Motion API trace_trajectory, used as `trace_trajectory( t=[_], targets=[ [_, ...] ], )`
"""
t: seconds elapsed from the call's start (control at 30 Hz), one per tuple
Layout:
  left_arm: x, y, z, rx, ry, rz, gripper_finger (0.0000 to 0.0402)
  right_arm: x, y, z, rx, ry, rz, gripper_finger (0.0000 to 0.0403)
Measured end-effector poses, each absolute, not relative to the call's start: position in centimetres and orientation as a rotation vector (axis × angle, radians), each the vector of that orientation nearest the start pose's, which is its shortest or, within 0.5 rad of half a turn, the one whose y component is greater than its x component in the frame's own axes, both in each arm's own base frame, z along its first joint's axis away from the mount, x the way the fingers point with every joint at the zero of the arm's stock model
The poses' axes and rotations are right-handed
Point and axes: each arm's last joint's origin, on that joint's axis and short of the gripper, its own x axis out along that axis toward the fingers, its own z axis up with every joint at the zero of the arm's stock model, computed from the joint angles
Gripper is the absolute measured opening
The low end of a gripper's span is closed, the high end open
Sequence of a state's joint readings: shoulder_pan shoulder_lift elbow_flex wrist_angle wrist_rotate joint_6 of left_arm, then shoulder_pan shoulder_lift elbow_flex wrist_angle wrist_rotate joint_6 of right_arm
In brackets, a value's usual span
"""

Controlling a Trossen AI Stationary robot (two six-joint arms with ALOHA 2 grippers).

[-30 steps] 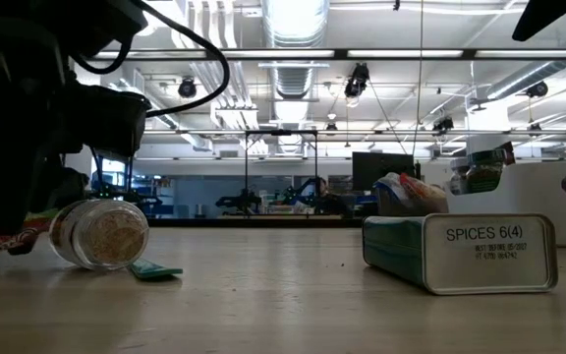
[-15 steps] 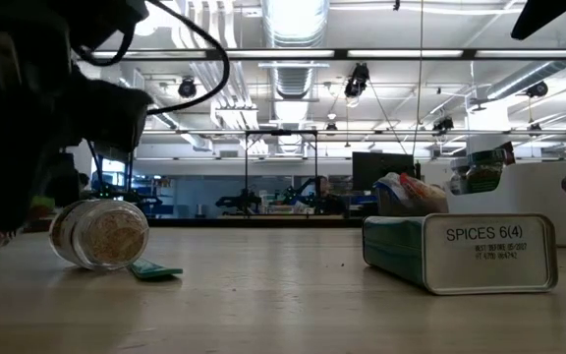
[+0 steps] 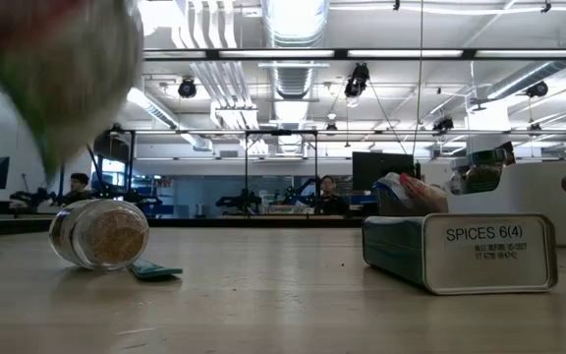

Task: Pick & Place Food Item
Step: Put the green noodle pack into the black bin

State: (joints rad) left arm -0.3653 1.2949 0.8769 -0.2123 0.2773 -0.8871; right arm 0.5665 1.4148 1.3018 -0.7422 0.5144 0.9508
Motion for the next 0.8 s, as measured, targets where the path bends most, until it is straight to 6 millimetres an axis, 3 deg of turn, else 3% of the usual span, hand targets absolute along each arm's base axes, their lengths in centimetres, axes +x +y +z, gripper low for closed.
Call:
trace_trajectory(
  t=[0.2,0.4,0.63,0.8],
  targets=[
    [24.8,-10.4,32.4,-0.648,0.614,-0.480,0.0000,28.5,12.0,34.5,0.419,0.561,-0.037,0.0293],
    [24.4,-10.2,37.6,-0.480,0.394,-0.539,0.0000,31.0,8.5,36.8,0.515,0.325,0.055,0.0293],
    [24.9,-8.9,39.9,-0.416,0.216,-0.259,0.0000,31.6,7.2,38.2,0.556,0.201,0.077,0.0293],
    [25.3,-6.8,39.6,-0.513,0.175,0.062,0.0000,31.8,6.7,38.9,0.595,0.181,-0.008,0.0293]
  ],
)
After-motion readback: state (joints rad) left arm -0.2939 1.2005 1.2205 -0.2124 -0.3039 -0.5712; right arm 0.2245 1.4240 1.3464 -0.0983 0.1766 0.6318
